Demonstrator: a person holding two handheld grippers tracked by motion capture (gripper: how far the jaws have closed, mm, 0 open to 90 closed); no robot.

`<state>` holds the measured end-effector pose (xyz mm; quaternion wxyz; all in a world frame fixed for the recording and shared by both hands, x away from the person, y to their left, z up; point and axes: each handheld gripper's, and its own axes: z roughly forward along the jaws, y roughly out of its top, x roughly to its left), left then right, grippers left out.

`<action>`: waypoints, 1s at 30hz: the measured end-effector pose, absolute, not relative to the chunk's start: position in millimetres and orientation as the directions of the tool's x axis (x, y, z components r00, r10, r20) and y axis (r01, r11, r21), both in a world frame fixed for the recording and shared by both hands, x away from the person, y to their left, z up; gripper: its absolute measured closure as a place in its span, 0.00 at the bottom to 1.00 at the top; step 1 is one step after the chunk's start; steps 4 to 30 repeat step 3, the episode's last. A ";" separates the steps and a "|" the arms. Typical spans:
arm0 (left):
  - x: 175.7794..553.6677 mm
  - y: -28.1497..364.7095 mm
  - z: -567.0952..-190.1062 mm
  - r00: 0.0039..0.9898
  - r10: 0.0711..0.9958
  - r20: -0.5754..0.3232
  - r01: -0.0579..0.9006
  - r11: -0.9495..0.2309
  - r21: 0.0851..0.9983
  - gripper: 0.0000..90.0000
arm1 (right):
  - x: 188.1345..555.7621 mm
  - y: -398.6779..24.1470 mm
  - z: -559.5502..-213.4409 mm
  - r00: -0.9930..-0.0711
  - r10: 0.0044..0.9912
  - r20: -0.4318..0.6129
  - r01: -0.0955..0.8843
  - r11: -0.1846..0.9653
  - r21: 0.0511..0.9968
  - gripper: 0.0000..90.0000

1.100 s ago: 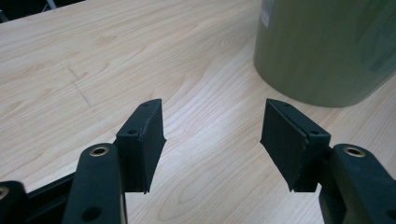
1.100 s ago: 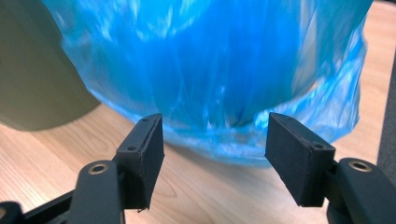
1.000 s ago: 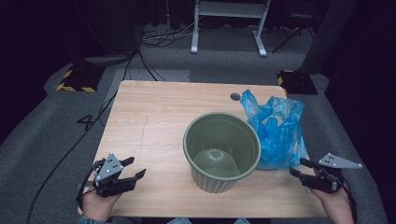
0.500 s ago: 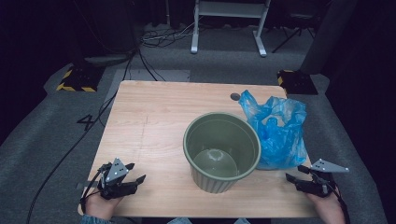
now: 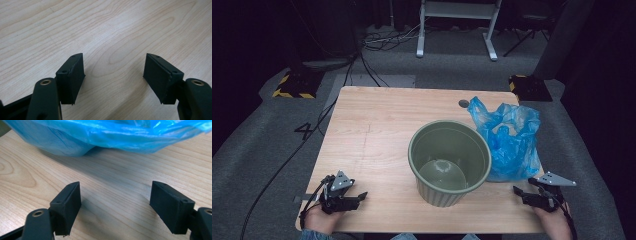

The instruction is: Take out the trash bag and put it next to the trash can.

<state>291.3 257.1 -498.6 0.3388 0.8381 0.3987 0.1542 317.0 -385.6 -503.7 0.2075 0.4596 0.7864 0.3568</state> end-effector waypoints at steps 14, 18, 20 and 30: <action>291.1 258.0 -500.0 0.633 0.774 -0.010 0.557 -0.447 0.700 0.35 | 317.4 -384.4 -503.6 -0.485 0.874 -0.005 0.575 0.323 0.752 0.28; 291.1 258.0 -500.0 0.633 0.774 -0.010 0.557 -0.447 0.700 0.35 | 317.4 -384.4 -503.6 -0.485 0.874 -0.005 0.575 0.323 0.752 0.28; 291.1 258.0 -500.0 0.633 0.774 -0.010 0.557 -0.447 0.700 0.35 | 317.4 -384.4 -503.6 -0.485 0.874 -0.005 0.575 0.323 0.752 0.28; 291.1 258.0 -500.0 0.633 0.774 -0.010 0.557 -0.447 0.700 0.35 | 317.4 -384.4 -503.6 -0.485 0.874 -0.005 0.575 0.323 0.752 0.28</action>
